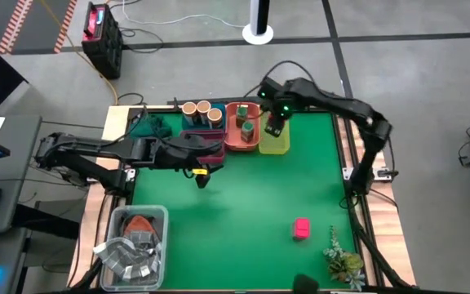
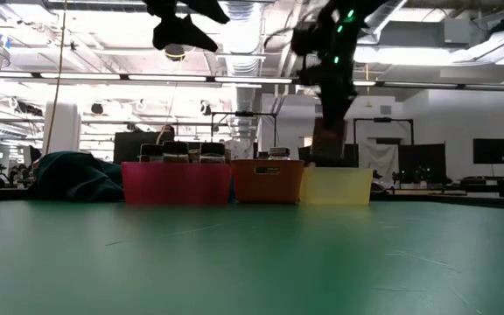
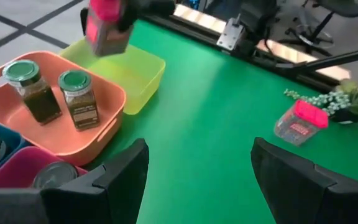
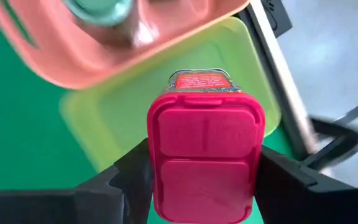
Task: Sort spices by type
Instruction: Put the top red seasoning can into the yellow bin
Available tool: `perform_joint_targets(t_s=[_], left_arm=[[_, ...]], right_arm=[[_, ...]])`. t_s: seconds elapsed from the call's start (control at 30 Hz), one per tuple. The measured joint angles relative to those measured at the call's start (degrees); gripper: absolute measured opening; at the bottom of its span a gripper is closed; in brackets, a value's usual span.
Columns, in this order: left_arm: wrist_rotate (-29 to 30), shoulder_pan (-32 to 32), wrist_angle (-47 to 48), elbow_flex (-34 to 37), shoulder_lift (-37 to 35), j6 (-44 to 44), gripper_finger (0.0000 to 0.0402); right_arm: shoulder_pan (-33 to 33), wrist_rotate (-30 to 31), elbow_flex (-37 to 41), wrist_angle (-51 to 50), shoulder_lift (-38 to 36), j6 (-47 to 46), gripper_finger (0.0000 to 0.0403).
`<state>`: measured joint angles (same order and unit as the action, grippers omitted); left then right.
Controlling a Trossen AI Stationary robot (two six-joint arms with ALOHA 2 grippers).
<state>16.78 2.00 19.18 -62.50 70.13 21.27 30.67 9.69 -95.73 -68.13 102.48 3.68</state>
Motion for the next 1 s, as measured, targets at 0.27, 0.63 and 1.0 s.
perform_joint_targets(t_s=[0.27, 0.63, 1.0], left_arm=[[0.0, 0.4, 2.0, 0.0, -4.0, -0.4, 0.0269], [0.5, -1.1, 2.5, 0.0, -4.4, -3.7, 0.0269], [0.4, -3.2, 3.4, 0.0, -4.4, -6.5, 0.0269]], right_arm=[[3.1, 5.4, -4.4, 0.2, 9.0, 20.3, 0.0255], [4.7, 5.2, -4.9, -2.8, 13.2, 22.3, 0.0259], [5.5, 1.3, -4.9, -3.0, 12.7, 21.9, 0.0329]])
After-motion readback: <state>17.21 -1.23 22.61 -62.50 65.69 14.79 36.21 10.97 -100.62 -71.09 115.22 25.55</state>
